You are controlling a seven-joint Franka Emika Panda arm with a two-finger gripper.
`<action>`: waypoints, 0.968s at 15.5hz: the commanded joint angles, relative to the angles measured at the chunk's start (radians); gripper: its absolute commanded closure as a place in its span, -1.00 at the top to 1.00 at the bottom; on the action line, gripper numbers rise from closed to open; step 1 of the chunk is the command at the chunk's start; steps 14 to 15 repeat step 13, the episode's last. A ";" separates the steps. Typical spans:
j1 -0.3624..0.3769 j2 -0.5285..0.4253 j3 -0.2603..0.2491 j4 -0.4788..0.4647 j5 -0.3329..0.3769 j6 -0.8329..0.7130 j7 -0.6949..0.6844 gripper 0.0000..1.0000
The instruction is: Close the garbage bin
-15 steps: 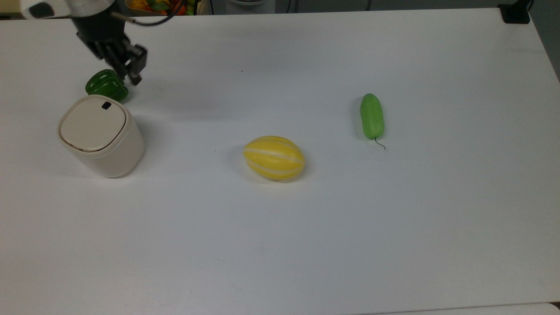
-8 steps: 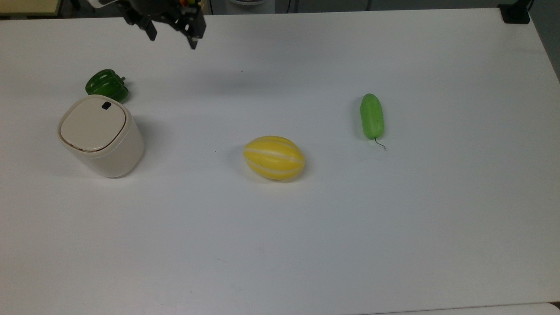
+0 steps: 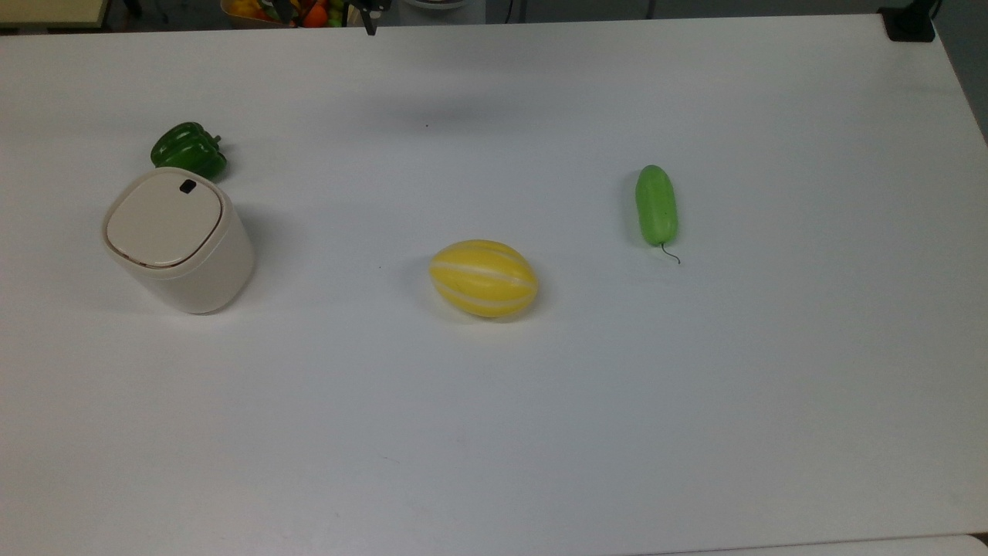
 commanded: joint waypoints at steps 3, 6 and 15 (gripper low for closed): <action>-0.050 -0.081 0.053 -0.073 -0.013 -0.004 -0.023 1.00; -0.073 -0.098 0.070 -0.070 -0.013 -0.021 -0.009 1.00; -0.084 -0.086 0.070 -0.038 -0.015 -0.017 -0.006 1.00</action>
